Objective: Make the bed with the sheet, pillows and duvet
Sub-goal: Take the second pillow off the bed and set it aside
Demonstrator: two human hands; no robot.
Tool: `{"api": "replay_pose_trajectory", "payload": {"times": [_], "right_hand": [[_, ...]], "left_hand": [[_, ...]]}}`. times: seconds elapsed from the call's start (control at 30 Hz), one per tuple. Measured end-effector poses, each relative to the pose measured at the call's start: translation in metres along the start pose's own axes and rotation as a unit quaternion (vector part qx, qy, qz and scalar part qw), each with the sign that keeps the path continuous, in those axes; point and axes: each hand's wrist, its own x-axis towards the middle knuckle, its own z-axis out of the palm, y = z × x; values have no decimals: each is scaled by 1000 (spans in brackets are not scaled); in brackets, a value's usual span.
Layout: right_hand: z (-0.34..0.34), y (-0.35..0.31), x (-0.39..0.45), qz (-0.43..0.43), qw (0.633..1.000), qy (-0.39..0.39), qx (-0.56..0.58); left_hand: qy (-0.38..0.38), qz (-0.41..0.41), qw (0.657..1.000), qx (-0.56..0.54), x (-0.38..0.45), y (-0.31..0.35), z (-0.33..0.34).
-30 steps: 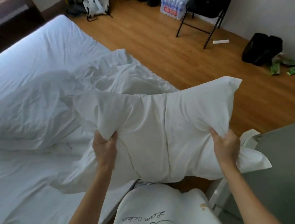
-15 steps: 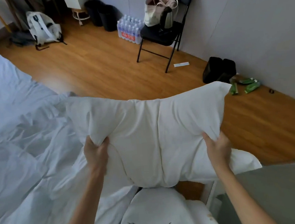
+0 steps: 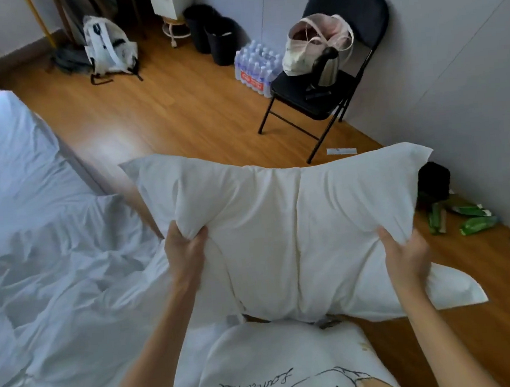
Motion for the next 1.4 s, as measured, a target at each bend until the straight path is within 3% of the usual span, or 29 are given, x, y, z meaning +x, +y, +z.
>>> {"api": "replay_pose_trajectory", "payload": {"times": [0.3,0.47,0.67,0.87,1.17,1.4], "right_hand": [[124,-79,226,-97,979,-176,19],[203,-147,290,-151,953,-260,23],[327,-213,343,-187,920,-345,24],[466,-291,397,-183,922,-339,23],[636,-454,497,-200,936,-286,50],[807,-541,590,-191,927,-320,41]], "left_hand": [[202,-42,978,-36,94,58,71],[320,-59,945,-40,132,86,70],[393,-66,916,-54,222,92,63],[406,-68,908,-82,386,113,40],[371,-28,926,-72,646,205,-4],[387,-61,914,-104,840,224,0]]}}
